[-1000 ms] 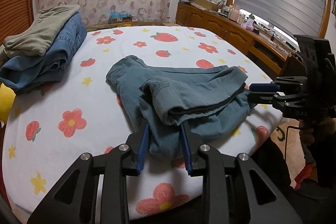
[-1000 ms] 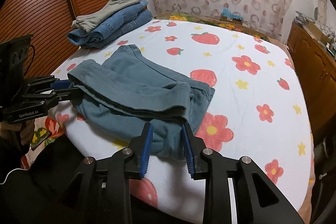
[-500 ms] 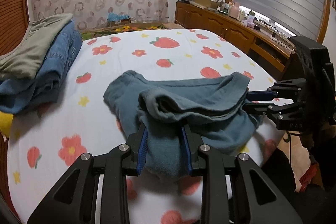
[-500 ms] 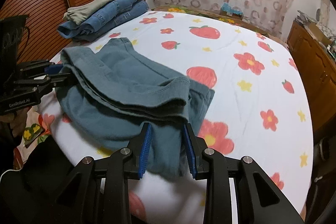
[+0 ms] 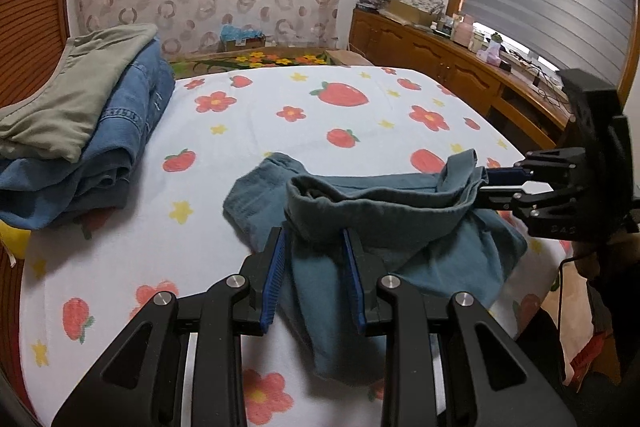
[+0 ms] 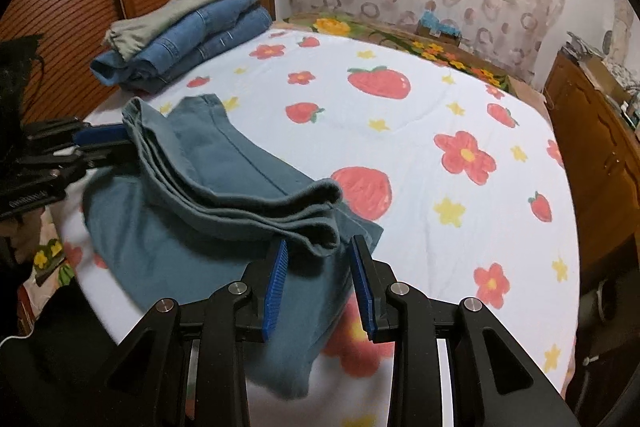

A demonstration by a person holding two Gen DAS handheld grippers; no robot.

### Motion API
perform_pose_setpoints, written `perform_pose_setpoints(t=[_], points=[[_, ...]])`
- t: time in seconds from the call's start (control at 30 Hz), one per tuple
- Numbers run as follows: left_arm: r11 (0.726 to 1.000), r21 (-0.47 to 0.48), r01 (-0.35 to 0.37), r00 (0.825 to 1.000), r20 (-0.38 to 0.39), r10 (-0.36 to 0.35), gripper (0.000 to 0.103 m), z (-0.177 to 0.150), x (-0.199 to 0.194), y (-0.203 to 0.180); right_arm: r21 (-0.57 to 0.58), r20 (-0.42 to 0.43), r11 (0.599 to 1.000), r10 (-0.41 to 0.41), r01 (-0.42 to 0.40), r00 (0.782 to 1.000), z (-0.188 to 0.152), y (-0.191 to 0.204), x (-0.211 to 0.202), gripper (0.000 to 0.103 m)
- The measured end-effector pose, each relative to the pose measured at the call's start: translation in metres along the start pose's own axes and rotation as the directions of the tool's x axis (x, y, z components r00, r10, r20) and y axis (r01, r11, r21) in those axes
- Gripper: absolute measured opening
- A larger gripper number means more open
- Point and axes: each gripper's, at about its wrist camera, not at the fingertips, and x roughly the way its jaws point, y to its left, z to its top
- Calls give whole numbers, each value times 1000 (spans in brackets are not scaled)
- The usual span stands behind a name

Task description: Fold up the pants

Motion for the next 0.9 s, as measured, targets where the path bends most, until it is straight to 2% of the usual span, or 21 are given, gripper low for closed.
perform_pose_setpoints(t=[0.27,0.3,0.37,0.47,0.63,0.77,0.87,0.9], points=[[1000,-8,23,1000,-2,-23,30,-2,9,3,53,-16,993,105,-104,994,12,-16,26,32],[1000,-9,21,1000,-2,-21,30,-3,9,3,54,-9,993,107,-107,994,13,-17,25,29],[1000,-18,14,1000,1,-14,30,-3,10,4,66,24,990,125,-126,992,15,-20,24,13],[999,-32,-3,1000,14,4,30,-1,9,7,104,69,989,102,-109,992,15,-27,19,11],[999,-44,-22,1000,21,23,30,0,6,10,131,27,991,31,-35,999,12,-26,28,11],[998,-54,-19,1000,18,20,30,0,7,13,126,22,992,30,-32,999,11,-22,28,19],[999,-45,-10,1000,18,11,30,4,10,11,134,29,990,36,-39,999,11,-23,22,31],[999,-38,-5,1000,21,6,30,6,11,10,136,33,990,38,-42,999,10,-24,21,31]])
